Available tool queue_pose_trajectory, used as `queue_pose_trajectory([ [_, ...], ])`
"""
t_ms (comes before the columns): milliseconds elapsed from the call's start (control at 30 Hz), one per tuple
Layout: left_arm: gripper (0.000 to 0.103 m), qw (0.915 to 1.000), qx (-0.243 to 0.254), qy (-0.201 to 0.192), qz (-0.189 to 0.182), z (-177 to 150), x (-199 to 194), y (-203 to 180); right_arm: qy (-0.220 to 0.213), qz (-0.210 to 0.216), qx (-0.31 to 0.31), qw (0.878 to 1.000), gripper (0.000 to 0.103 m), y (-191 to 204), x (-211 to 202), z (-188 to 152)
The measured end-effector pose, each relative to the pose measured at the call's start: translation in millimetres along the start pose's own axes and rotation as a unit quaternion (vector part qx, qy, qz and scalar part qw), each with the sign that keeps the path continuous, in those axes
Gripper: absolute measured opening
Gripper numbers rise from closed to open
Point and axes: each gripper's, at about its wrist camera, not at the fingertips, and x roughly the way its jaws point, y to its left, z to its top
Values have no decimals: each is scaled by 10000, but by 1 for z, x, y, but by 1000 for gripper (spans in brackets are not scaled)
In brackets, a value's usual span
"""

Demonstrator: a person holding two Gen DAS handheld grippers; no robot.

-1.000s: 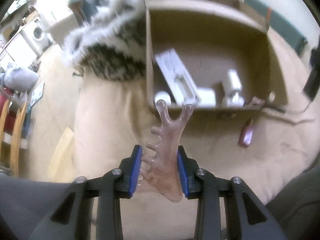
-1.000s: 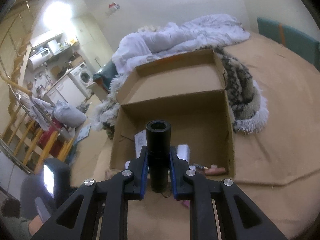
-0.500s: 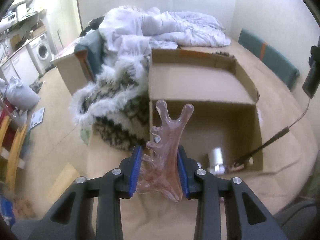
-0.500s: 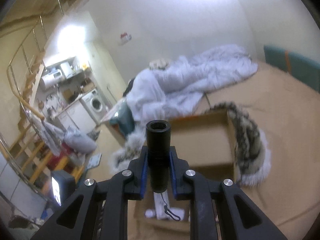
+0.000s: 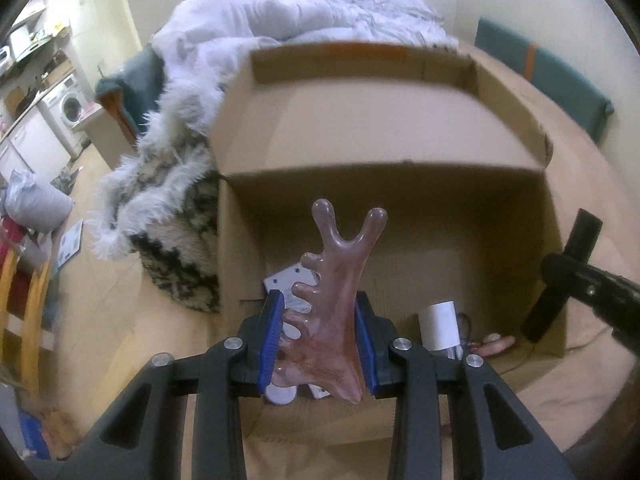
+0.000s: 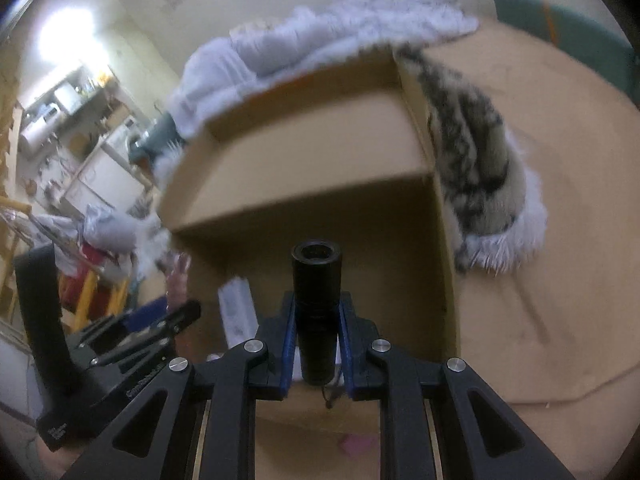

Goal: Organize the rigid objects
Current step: 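Carry the pink comb and black flashlight over the open box with both grippers, then lower the comb and flashlight into the box and open both grippers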

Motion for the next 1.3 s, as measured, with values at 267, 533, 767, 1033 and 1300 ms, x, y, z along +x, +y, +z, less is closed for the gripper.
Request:
queue_pose_trajectory([
  [267, 31, 9993, 306, 154, 138, -6, 27, -23, 572, -168, -43, 9982, 20, -2, 36, -8],
  [533, 31, 9983, 459, 255, 247, -12, 42, -33, 1008, -348, 239, 9940, 20, -17, 63, -13],
  [767, 31, 9975, 475, 418, 307, -17, 55, -36, 1180, -443, 333, 9915, 20, -23, 71, -16],
  [1033, 31, 9967, 485, 552, 353, -21, 65, -36, 1249, -466, 343, 9905, 20, -18, 77, -12],
  [1300, 32, 9962, 445, 670, 327, -17, 71, -38, 1199, -454, 453, 9907, 20, -22, 75, -10],
])
